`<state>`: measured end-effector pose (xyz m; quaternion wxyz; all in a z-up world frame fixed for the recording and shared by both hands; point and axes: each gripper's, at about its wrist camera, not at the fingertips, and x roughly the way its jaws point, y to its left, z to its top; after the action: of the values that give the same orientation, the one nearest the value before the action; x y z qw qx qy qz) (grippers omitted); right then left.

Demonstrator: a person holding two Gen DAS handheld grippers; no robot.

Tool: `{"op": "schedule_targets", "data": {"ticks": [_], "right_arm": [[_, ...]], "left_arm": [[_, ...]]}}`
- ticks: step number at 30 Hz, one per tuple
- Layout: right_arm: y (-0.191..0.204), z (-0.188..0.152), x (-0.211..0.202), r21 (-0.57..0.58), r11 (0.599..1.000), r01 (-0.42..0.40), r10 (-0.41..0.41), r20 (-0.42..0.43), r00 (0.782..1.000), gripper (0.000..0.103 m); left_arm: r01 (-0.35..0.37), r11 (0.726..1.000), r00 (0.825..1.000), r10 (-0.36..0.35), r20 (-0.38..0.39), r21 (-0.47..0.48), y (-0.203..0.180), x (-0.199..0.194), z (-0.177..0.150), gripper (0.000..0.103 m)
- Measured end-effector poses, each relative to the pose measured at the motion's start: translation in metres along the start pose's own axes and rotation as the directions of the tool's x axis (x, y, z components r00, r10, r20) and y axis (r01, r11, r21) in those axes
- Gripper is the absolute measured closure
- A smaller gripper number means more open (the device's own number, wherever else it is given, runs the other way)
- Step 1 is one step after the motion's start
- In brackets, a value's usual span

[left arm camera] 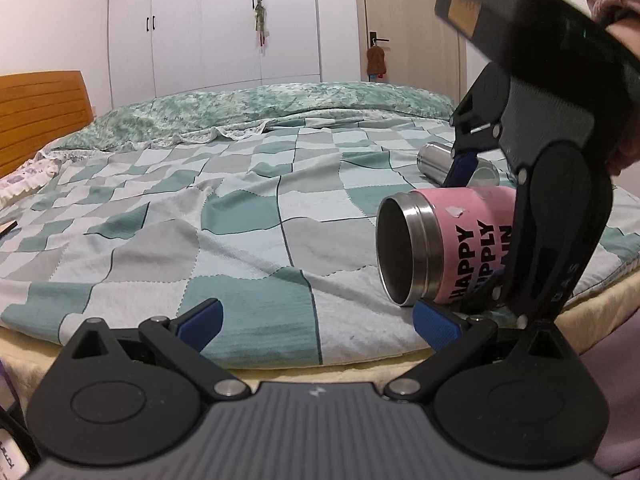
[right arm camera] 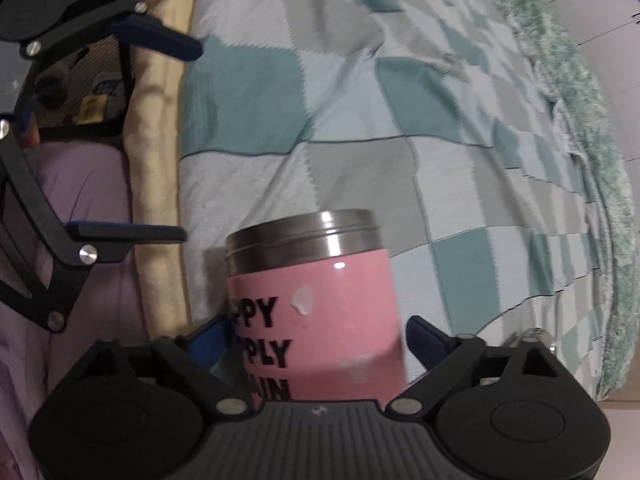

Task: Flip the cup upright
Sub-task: 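Rotate the pink cup upright in the right tool and carry it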

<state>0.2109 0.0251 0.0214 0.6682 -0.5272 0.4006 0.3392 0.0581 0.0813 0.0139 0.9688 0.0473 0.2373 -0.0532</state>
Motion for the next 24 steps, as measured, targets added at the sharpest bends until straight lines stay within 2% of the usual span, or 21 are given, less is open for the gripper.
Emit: {"op": "schedule_targets", "data": {"ticks": [2, 6, 13, 24], "right_arm": [[0.001, 0.000, 0.005, -0.006, 1.000, 0.018, -0.018, -0.007, 1.000, 0.016], [0.000, -0.002, 0.006, 0.007, 1.000, 0.020, -0.020, 0.008, 1.000, 0.017], [0.010, -0.010, 0.002, 0.024, 0.996, 0.084, -0.085, 0.057, 0.995, 0.017], [0.023, -0.031, -0.019, 0.105, 0.974, 0.199, -0.213, 0.155, 0.965, 0.018]], "left_arm": [[-0.001, 1.000, 1.000, 0.001, -0.002, 0.004, 0.000, 0.002, -0.001, 0.000], [0.001, 1.000, 1.000, -0.001, -0.006, -0.002, 0.002, 0.005, -0.001, 0.000], [-0.005, 1.000, 1.000, 0.005, 0.002, -0.012, 0.006, 0.007, 0.000, 0.000], [-0.020, 0.999, 0.999, 0.021, 0.026, -0.035, 0.019, 0.000, 0.006, 0.000]]}}
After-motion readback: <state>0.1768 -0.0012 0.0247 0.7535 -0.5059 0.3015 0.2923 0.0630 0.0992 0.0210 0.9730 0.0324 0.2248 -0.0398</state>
